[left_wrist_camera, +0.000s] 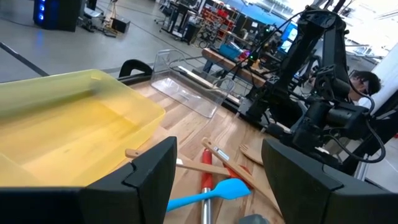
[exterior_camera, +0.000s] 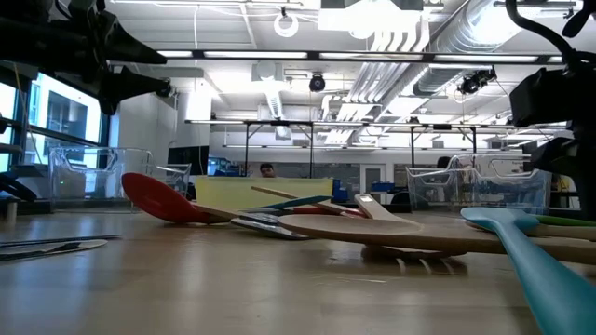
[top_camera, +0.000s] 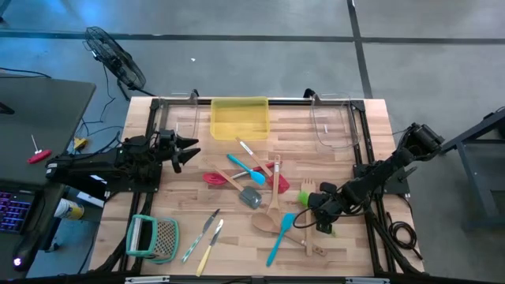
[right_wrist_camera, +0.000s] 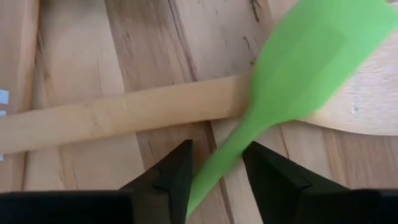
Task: Pick & Place Kitchen Items
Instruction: Put the green spatula into the yellow bin
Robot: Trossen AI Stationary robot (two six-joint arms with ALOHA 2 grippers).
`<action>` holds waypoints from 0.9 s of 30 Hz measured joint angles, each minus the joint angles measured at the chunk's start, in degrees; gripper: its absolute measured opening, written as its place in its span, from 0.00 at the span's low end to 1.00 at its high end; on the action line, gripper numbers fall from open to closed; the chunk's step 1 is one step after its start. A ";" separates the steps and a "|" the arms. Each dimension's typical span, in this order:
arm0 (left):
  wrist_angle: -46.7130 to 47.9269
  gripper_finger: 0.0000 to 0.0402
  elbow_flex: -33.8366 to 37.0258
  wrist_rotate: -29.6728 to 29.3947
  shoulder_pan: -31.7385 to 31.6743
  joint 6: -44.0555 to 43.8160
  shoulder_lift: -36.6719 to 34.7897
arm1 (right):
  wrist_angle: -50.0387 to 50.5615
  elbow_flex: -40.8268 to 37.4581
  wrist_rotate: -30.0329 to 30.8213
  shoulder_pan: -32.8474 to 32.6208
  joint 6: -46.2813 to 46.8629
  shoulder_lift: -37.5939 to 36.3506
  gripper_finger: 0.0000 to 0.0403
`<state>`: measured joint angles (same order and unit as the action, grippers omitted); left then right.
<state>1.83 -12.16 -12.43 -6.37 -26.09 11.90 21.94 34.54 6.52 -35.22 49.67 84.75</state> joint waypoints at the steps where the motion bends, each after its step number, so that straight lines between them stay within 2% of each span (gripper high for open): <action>1: 0.12 0.58 0.00 -0.02 0.02 0.00 -0.02 | 0.04 -0.02 0.02 0.00 0.00 0.02 0.30; 12: 1.47 0.58 0.00 -0.01 0.01 -1.18 0.00 | -2.60 -0.19 0.52 0.00 -0.29 0.15 0.06; 27: 1.37 0.58 0.00 -0.04 0.02 -1.25 -0.02 | -3.16 0.19 0.17 -0.02 -0.88 -1.21 0.05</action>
<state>3.20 -12.16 -12.47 -6.35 -27.33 11.88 18.78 34.73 6.69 -35.24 48.79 83.54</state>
